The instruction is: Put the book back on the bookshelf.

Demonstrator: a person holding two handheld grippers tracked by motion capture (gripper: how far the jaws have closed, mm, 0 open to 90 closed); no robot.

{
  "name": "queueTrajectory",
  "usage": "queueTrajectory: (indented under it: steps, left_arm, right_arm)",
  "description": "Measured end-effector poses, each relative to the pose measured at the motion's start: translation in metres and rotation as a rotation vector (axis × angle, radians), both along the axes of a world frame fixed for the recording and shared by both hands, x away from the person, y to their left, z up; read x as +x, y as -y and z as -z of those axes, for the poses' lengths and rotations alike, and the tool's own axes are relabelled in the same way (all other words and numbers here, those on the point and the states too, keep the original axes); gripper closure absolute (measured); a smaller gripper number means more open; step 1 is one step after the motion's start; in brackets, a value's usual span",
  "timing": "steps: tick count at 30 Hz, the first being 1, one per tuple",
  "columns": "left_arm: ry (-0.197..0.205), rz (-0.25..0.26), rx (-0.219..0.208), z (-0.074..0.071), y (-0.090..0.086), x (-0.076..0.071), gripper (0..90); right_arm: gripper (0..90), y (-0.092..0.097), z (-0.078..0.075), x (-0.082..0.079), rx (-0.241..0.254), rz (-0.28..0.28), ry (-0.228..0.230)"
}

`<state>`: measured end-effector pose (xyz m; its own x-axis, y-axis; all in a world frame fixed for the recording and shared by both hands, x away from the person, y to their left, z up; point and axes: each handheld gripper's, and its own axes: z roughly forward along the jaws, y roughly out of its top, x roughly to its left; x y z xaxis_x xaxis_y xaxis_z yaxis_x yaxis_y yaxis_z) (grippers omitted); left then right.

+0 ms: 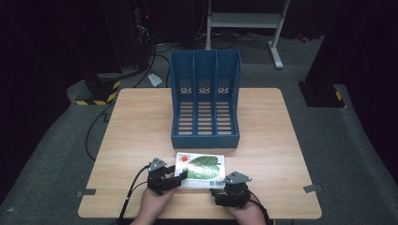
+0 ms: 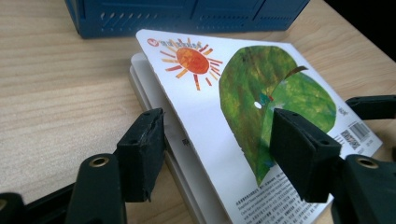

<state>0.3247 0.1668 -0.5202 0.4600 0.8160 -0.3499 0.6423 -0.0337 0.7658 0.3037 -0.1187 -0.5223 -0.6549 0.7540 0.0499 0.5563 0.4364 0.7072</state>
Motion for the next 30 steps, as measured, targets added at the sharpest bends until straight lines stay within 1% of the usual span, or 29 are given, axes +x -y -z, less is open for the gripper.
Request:
queueTrajectory:
  steps: [1, 2, 3, 4, 5, 6, 7, 8, 9, 11, 13, 14, 16, 19, 23, 25, 27, 28, 29, 30]
  left_arm:
    - [0.002, 0.003, -0.008, -0.001, -0.001, 0.0, 36.4]
    - [0.017, -0.001, -0.029, -0.003, -0.002, -0.001, 36.9]
    - [0.017, -0.001, -0.029, -0.003, -0.002, -0.001, 37.1]
    - [0.034, -0.001, -0.041, -0.006, -0.003, -0.002, 37.1]
    - [0.04, -0.002, -0.056, -0.007, -0.003, -0.003, 37.7]
    - [0.057, -0.001, -0.065, -0.009, -0.004, -0.004, 38.0]
    - [0.062, -0.002, -0.071, -0.01, -0.004, -0.004, 38.3]
    - [0.082, -0.002, -0.084, -0.013, -0.004, -0.006, 38.5]
    - [0.082, -0.002, -0.084, -0.013, -0.004, -0.006, 38.7]
    - [0.099, 0.001, -0.089, -0.015, -0.004, -0.007, 38.9]
    - [0.116, 0.004, -0.104, -0.017, -0.004, -0.008, 39.3]
    - [0.13, 0.007, -0.105, -0.018, -0.004, -0.009, 39.7]
    - [0.134, 0.011, -0.103, -0.018, -0.005, -0.009, 39.9]
    - [0.127, 0.013, -0.099, -0.018, -0.005, -0.008, 40.2]
    - [0.098, 0.011, -0.096, -0.013, -0.006, -0.005, 39.9]
    - [0.093, 0.002, -0.085, -0.011, -0.007, -0.004, 37.0]
    - [0.061, -0.007, -0.074, -0.007, -0.008, -0.001, 36.0]
    - [0.061, -0.007, -0.074, -0.007, -0.008, -0.001, 36.1]
    - [0.037, 0.0, -0.083, -0.006, -0.008, 0.001, 36.1]
    - [0.026, 0.008, -0.094, -0.005, -0.007, 0.002, 38.8]
  right_arm:
    - [20.2, 0.0, 0.0, 0.001, 0.002, -0.007, -0.001]
    - [19.4, 0.0, 0.0, 0.001, 0.0, -0.011, -0.002]
    - [19.4, 0.0, 0.0, 0.001, 0.0, -0.011, -0.002]
    - [19.1, -0.001, 0.0, 0.0, 0.0, -0.008, -0.006]
    - [18.5, -0.001, 0.0, 0.001, -0.005, -0.014, 0.001]
    - [18.4, -0.001, 0.0, 0.001, -0.007, -0.015, 0.001]
    - [18.4, -0.001, 0.0, 0.001, -0.007, -0.015, 0.001]
    - [18.4, -0.001, 0.0, 0.001, -0.008, -0.014, 0.002]
    - [18.4, -0.001, 0.0, 0.001, -0.008, -0.014, 0.002]
    - [18.5, -0.002, 0.0, 0.0, -0.011, -0.012, 0.004]
    - [19.3, -0.002, 0.001, 0.0, -0.016, -0.005, 0.009]
    - [21.0, -0.003, 0.001, 0.0, -0.024, 0.0, 0.018]
    - [23.5, -0.003, 0.001, -0.001, -0.025, 0.019, 0.018]
    - [24.2, -0.002, 0.0, 0.0, -0.012, 0.022, 0.016]
    - [25.2, -0.001, 0.0, -0.001, -0.007, 0.026, 0.015]
    - [26.2, -0.001, 0.0, 0.0, -0.005, 0.031, 0.017]
    - [26.4, 0.0, 0.0, 0.0, 0.0, 0.031, 0.015]
    - [26.5, 0.0, 0.0, 0.0, 0.003, 0.035, 0.012]
    - [26.5, 0.0, 0.0, 0.0, 0.003, 0.035, 0.012]
    - [26.5, 0.0, 0.0, 0.0, 0.001, 0.033, 0.015]
